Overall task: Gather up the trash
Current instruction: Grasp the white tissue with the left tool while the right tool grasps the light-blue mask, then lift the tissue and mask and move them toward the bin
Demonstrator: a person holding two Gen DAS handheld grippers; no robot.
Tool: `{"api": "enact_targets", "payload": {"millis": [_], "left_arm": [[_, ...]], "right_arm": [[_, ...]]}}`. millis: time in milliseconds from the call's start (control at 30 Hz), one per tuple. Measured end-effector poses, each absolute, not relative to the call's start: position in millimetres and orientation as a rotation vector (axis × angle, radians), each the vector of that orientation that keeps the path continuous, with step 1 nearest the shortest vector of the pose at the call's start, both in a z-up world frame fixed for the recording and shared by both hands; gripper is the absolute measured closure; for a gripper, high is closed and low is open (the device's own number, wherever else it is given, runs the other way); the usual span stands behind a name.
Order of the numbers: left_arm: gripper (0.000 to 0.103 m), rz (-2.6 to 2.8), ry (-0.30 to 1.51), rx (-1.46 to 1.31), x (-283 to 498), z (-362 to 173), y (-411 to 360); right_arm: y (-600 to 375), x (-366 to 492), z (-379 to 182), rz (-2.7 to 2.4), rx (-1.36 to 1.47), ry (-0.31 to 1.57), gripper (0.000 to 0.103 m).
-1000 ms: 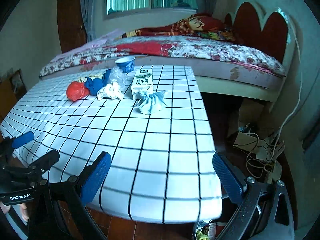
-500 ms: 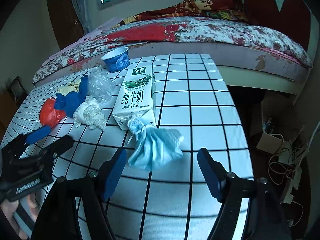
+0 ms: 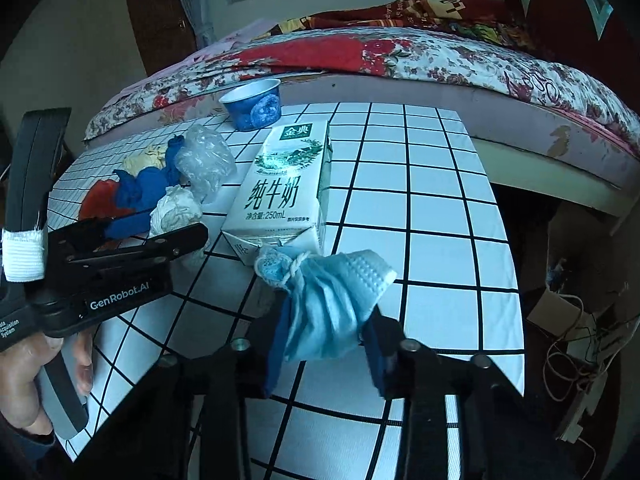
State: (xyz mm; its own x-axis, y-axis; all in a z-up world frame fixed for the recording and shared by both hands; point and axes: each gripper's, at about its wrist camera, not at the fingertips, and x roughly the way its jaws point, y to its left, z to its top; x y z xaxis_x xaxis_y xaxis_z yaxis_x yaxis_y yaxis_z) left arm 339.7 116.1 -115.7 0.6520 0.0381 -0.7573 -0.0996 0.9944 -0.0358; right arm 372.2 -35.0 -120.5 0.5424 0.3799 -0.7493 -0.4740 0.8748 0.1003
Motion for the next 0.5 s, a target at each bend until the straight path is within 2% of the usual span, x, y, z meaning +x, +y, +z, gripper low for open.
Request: {"api": "enact_targets", "payload": {"millis": [67,167,500], "left_arm": [[0.052,0.066,0.847,-0.087,333,-114,116],[0.054,0.061,0.836,-0.086,319,-112,116],[0.054,0.077,0.759,-0.063,253,-98,113]], "right_arm": [[-38,370,-119,0.524,-0.11,0.861,0.077],[-44,367,-116,0.537,-0.085,0.852,0.081],[-68,333,-93,0.533,-0.037,0.774,0.085]]}}
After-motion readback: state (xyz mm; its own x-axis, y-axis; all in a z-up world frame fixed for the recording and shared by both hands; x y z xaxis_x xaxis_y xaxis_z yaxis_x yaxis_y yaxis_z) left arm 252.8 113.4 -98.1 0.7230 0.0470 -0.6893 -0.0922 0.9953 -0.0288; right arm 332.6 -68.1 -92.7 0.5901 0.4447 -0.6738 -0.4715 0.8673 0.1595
